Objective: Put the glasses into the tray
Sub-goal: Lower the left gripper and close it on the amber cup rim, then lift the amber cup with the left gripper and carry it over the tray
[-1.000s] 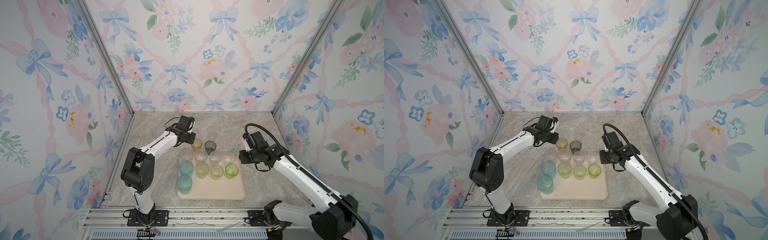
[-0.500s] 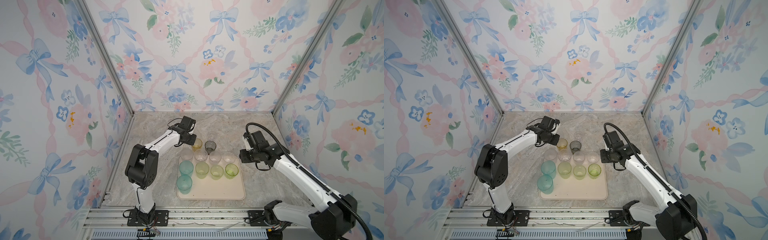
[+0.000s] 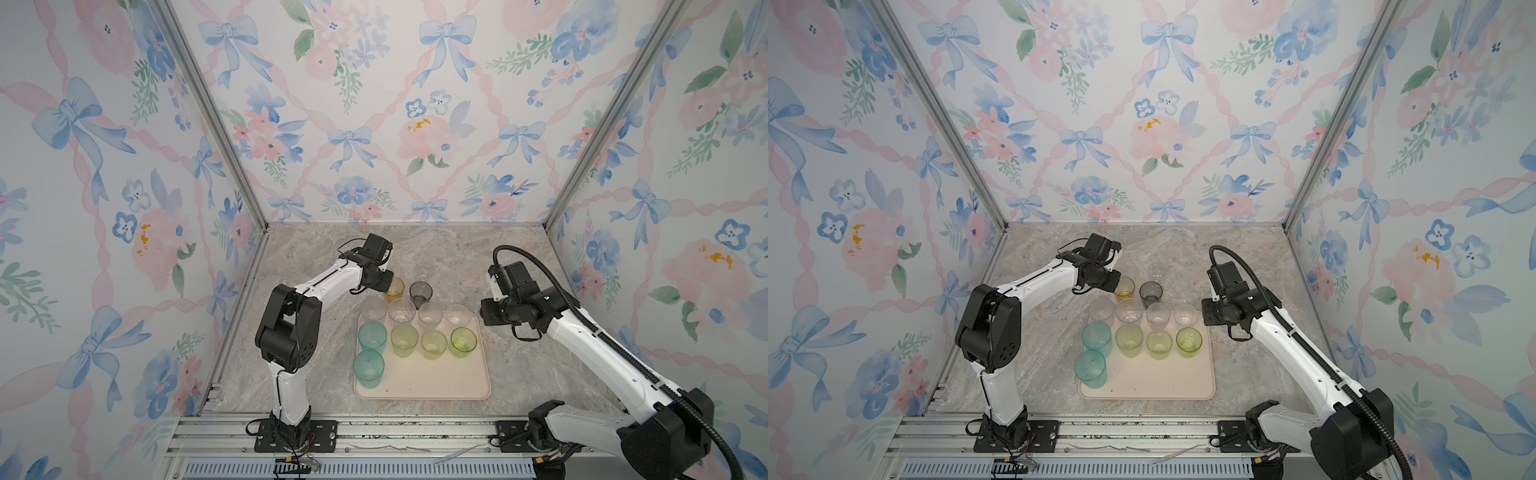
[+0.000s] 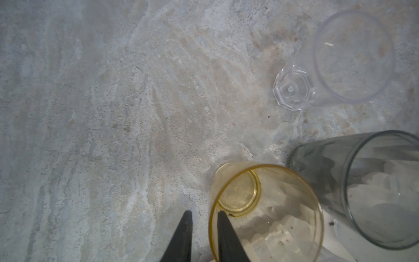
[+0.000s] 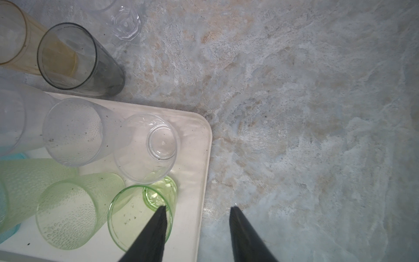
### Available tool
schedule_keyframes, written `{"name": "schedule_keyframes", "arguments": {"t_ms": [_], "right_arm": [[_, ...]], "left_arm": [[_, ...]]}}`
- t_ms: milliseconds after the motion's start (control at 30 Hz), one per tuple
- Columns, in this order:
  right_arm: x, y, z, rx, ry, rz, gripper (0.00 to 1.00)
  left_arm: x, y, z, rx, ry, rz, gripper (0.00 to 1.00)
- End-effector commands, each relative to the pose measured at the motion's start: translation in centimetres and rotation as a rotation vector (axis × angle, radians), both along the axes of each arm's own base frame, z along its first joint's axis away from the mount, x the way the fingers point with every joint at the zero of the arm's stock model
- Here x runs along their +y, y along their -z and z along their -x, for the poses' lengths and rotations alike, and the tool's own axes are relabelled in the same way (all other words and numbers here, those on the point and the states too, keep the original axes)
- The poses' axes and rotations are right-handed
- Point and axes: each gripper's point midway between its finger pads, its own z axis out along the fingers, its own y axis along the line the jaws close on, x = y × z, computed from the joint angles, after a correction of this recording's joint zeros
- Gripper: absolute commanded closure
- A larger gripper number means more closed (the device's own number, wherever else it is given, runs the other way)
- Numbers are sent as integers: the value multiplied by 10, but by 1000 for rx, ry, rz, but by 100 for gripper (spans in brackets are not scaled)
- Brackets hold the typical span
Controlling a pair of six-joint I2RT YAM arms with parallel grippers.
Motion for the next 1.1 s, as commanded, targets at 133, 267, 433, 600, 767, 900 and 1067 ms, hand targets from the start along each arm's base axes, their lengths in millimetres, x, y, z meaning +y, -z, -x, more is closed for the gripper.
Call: {"name": "schedule_keyframes", "arguments": {"t_ms": [133, 267, 433, 600, 767, 900, 1067], "right_arm": [[-4, 4, 2, 10, 0, 0, 51], [-5, 5, 3, 10, 2, 1, 51], [-7, 7, 4, 15, 4, 4, 51], [-6, 8, 4, 14, 5, 1, 51], [-6, 7, 3, 12, 6, -5, 51], [-5, 7, 4, 10, 8, -9, 51], [-4, 5, 4, 3, 11, -24, 52]], "left_arm": [[-6, 11, 2, 42, 35, -6, 88], [-6, 12, 0, 40, 33, -12, 98], [-4, 4, -3, 16, 23, -21, 100], [0, -16, -6, -34, 10, -23, 100], [3, -51, -9, -114, 10, -10, 100], [3, -84, -9, -187, 20, 10, 100], [-4, -124, 5, -255, 74, 58, 100]]}}
